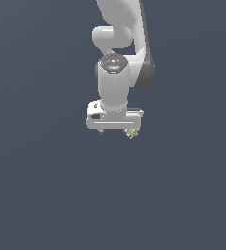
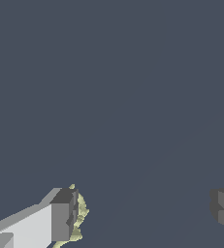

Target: Pick up the object and move it to a goal position.

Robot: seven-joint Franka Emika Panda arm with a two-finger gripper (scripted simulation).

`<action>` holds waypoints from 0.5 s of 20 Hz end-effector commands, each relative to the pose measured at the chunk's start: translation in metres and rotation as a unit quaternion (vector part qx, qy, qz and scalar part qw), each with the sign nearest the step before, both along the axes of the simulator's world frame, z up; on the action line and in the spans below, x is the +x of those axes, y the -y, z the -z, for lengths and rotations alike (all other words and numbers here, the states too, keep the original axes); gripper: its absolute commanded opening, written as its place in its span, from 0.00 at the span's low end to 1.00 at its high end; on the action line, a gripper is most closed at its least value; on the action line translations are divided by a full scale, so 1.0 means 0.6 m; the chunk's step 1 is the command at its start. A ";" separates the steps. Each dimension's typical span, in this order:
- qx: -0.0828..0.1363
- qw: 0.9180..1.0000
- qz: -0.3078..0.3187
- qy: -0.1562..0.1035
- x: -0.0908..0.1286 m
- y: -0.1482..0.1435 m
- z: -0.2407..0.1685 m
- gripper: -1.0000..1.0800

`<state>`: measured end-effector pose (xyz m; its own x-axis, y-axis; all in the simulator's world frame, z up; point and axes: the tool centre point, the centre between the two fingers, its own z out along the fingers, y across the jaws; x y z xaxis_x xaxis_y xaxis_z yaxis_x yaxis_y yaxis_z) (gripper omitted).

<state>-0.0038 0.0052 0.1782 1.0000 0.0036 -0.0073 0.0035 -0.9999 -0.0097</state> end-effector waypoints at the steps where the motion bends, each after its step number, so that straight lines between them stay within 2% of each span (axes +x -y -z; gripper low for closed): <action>1: 0.000 1.000 0.000 0.000 0.000 0.000 0.000 0.96; 10: -0.012 1.000 0.006 -0.006 0.005 0.046 0.005 0.96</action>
<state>-0.0016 -0.0185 0.1755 0.9998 -0.0070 -0.0174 -0.0068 -0.9999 0.0111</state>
